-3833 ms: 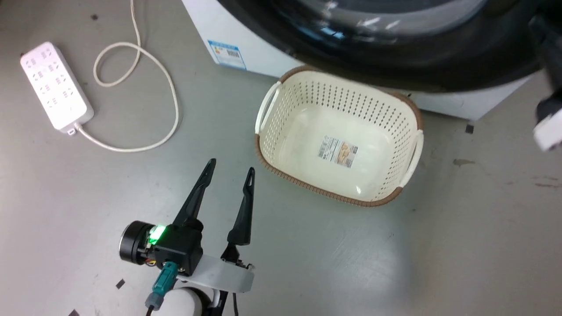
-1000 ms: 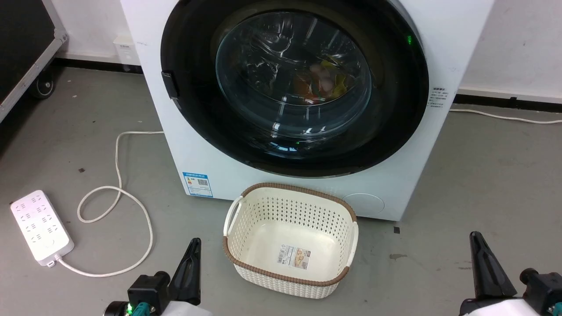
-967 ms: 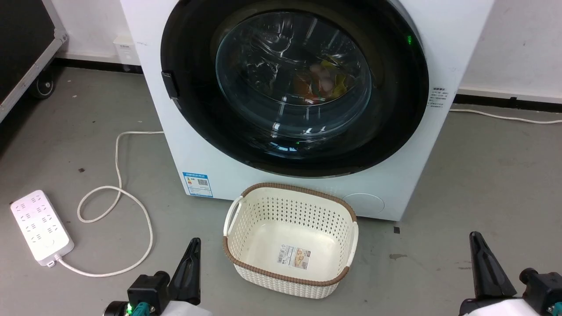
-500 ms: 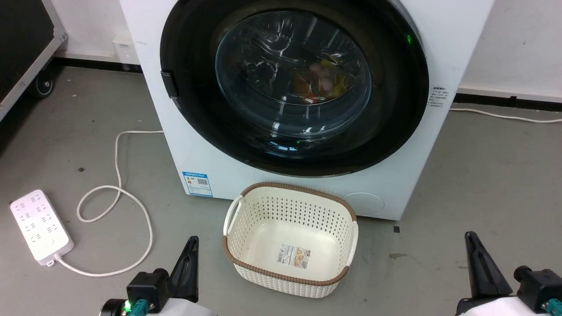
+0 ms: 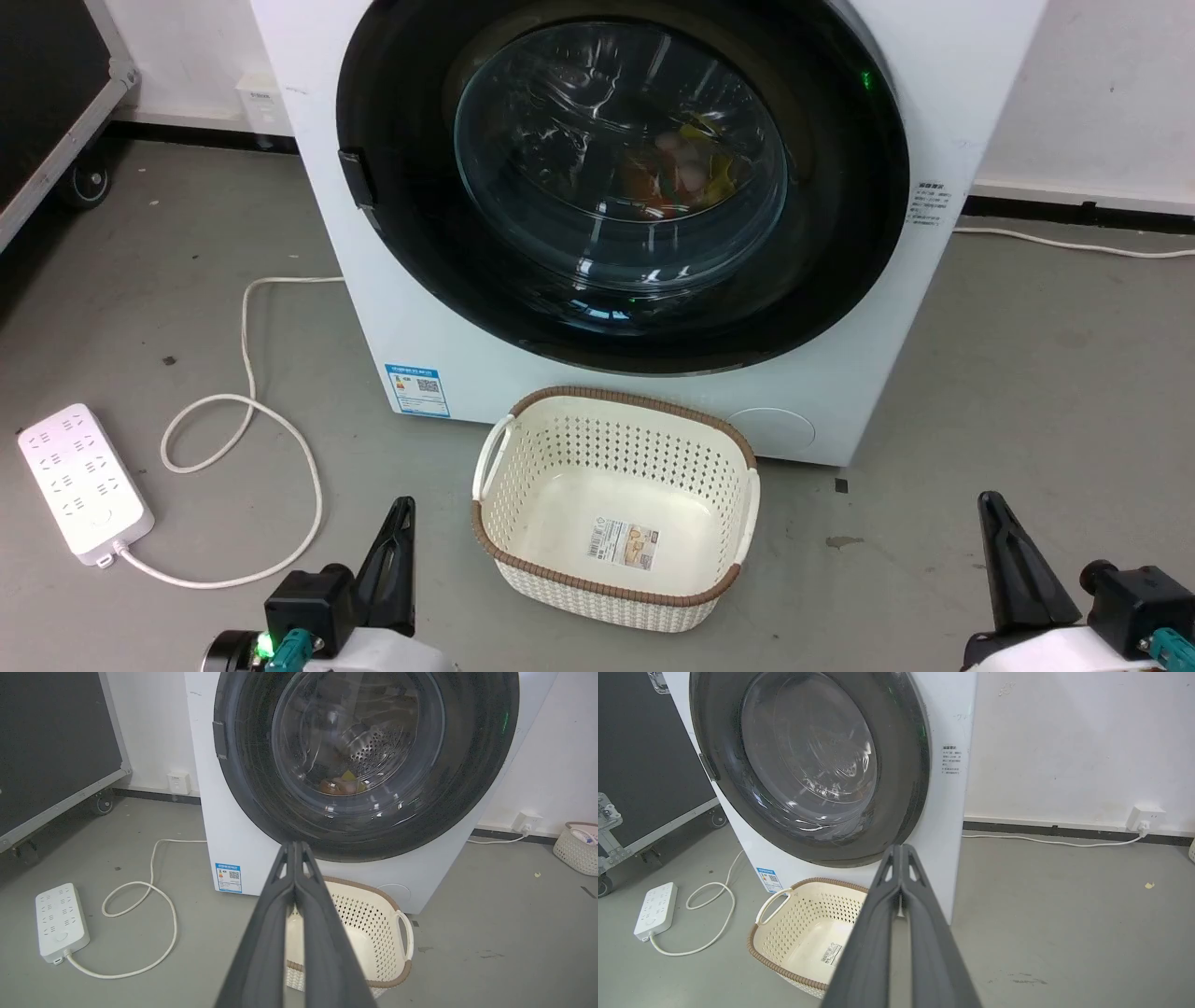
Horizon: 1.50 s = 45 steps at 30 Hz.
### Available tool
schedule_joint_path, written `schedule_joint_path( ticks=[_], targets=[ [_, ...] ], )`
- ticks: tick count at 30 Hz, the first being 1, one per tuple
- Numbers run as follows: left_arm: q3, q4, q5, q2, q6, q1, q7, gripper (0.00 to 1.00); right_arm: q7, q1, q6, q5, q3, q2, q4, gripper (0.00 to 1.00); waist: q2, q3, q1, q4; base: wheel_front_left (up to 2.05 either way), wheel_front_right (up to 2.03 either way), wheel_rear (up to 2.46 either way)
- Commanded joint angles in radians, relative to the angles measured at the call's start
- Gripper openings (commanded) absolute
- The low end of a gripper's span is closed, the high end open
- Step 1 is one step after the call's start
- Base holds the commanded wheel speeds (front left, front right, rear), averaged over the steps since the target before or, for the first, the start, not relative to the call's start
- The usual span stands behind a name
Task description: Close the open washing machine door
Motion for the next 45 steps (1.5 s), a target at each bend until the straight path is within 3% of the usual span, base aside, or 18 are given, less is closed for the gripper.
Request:
schedule_joint_path(
  ticks=[1,45],
  targets=[
    [0.005,-0.006,0.011,-0.002,0.001,-0.006,0.006,0.00,0.004,-0.014,0.000,-0.009,0.003,0.002,-0.009,0.00,0.0000,0.000,0.0000,0.000,0.00,0.00,0.00],
    [0.059,-0.064,0.092,-0.015,0.002,-0.013,0.092,0.00,0.075,-0.043,0.000,-0.064,0.036,0.004,-0.027,0.00,0.0000,0.008,0.0000,-0.011,0.00,0.00,0.00]
  ],
)
